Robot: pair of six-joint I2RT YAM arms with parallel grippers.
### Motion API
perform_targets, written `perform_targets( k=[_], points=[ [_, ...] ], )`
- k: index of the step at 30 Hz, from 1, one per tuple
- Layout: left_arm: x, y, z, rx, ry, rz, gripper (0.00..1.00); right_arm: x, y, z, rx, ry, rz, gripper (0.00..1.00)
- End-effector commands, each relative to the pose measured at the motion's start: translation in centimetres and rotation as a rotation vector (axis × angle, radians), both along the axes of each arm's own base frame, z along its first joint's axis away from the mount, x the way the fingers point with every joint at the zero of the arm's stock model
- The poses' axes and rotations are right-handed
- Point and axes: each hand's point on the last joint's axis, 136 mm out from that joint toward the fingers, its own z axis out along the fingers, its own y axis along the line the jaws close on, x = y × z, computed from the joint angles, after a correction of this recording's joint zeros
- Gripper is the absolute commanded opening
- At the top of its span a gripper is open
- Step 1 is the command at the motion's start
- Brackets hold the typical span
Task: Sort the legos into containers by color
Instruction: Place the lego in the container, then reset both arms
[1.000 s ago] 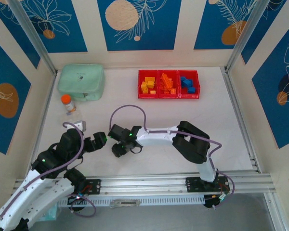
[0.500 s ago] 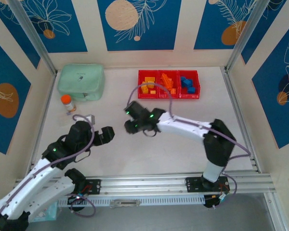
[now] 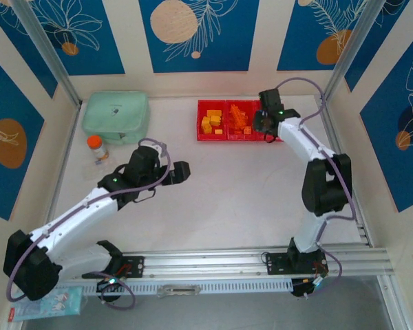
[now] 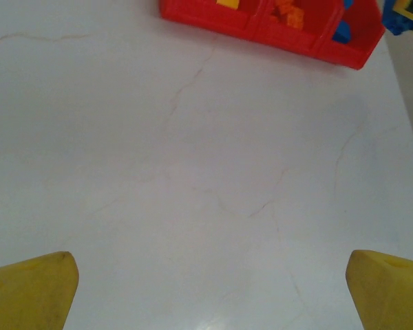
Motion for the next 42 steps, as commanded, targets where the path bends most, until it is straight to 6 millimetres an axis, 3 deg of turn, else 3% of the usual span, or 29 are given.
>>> perform_targets(
  k=[1,5,8,11,14,17,22,25,28,30,32,35,36,38,40,42],
  points=[
    [1.8,-1.4,2.3,-0.056,-0.071,-0.034,0.99,2.8,-2.1,-0.8,-0.02,0.007,-0.026,0.28],
    [2.8,-1.5,1.9,-0.062,-0.072,-0.022,0.99,5.6,-3.2,-2.3,-0.033,0.038,-0.034,0.34],
    [3.6,-1.2,1.4,-0.062,-0.055,-0.005,0.99,6.6,-2.9,-2.6,-0.018,0.043,-0.023,0.52],
    [4.1,-0.9,1.1,-0.061,-0.052,0.009,0.99,6.7,-2.6,-1.3,-0.021,0.017,-0.019,0.68],
    [4.8,0.3,1.1,-0.02,-0.077,0.029,0.99,5.4,-2.9,0.1,-0.071,0.012,-0.024,0.83],
    [5.8,4.8,0.7,0.119,-0.101,0.155,0.99,2.5,-3.8,1.2,-0.085,-0.009,-0.047,0.99],
    [7.0,14.7,0.5,0.362,-0.198,0.419,0.99,-2.9,-6.2,1.7,-0.181,-0.092,-0.07,0.99],
    [7.1,19.7,-0.5,0.541,-0.254,0.519,0.99,-5.5,-7.4,0.6,-0.255,-0.147,-0.048,0.99],
    [7.2,23.0,-2.4,0.69,-0.297,0.562,0.99,-7.3,-8.1,-2.4,-0.23,-0.193,-0.005,0.99],
    [7.7,23.1,-4.0,0.731,-0.352,0.519,0.99,-7.8,-7.9,-4.4,-0.201,-0.241,0.038,0.99],
    [8.2,22.4,-5.1,0.733,-0.434,0.475,0.99,-8.0,-6.2,-5.7,-0.129,-0.321,0.14,0.99],
    [8.5,21.8,-6.1,0.674,-0.547,0.479,0.99,-7.7,-4.3,-4.9,-0.126,-0.438,0.252,0.99],
    [8.7,21.5,-5.9,0.671,-0.584,0.468,0.99,-7.5,-4.4,-4.7,-0.119,-0.464,0.25,0.99],
    [9.4,20.4,-5.9,0.666,-0.631,0.389,0.99,-8.0,-5.1,-6.2,-0.044,-0.467,0.244,0.99],
    [10.3,21.1,-6.9,0.632,-0.596,0.418,0.99,-8.7,-4.8,-6.2,-0.013,-0.524,0.276,0.99],
    [10.8,19.9,-8.3,0.593,-0.617,0.342,0.99,-8.5,-4.6,-6.0,-0.018,-0.56,0.279,0.99]
  ],
)
